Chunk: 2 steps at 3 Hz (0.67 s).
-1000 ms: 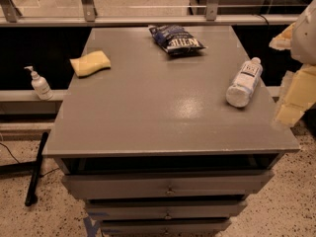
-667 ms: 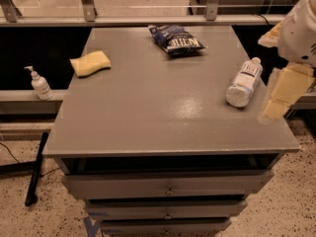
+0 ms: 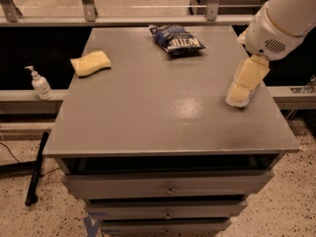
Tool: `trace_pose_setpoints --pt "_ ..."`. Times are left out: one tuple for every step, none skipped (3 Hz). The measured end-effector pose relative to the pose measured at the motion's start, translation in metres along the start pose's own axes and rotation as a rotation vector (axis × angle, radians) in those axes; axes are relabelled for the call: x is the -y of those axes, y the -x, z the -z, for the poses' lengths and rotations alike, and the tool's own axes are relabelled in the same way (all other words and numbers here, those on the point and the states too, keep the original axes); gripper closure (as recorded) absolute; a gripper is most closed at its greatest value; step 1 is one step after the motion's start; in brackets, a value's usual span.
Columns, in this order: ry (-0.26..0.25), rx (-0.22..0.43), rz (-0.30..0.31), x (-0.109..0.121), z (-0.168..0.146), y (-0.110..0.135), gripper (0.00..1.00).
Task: Place blue plastic bottle upright
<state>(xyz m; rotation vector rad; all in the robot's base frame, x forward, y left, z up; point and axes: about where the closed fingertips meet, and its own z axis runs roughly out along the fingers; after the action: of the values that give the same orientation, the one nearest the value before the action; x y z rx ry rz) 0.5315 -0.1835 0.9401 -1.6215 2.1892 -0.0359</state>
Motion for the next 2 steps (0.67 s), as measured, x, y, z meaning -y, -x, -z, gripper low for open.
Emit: trace_pose_setpoints --pt "-0.014 -0.007 -0.062 0.023 -0.020 -0.002 0.00" --pt "-0.036 -0.053 -0.159 0.040 -0.036 -0.007 0.00"
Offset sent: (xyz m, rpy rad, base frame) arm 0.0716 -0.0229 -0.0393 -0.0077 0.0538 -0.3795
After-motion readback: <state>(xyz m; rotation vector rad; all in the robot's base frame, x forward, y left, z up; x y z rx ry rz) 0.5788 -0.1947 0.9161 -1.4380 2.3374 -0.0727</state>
